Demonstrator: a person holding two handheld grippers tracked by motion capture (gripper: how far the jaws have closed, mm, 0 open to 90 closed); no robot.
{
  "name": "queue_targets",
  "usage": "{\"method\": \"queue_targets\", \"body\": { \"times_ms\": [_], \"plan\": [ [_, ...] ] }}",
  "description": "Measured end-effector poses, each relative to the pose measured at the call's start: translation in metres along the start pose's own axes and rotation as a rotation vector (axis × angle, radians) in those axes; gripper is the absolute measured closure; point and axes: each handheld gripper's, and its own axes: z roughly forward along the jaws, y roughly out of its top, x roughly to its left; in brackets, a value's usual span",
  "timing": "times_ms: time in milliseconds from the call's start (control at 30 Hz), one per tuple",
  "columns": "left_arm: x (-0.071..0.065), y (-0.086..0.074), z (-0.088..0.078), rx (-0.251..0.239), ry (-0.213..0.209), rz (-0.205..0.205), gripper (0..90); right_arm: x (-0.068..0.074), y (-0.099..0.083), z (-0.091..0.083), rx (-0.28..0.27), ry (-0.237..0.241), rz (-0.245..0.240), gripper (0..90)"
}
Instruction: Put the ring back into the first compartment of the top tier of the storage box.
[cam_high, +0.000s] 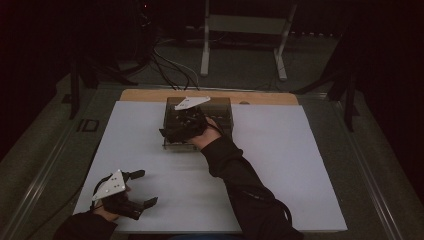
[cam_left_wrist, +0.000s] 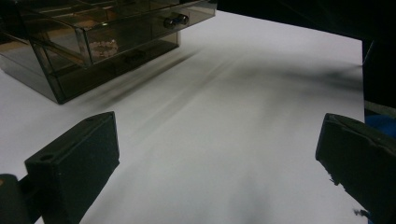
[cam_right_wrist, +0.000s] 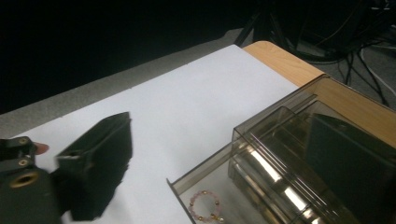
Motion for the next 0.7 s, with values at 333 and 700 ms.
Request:
{"method": "queue_targets", "body": {
  "times_ms": [333, 700],
  "plan": [
    [0.0, 0.0, 0.0, -0.003, 0.003, -0.008, 1.1, 0.002, 0.004, -0.005, -0.021, -0.008, -0.011, 0.0],
    [-0.001, 0.0, -0.001, -0.003, 0.008, -0.012, 1.1, -0.001, 0.003, -0.012, -0.003, -0.011, -0.022, 0.0]
  ]
}}
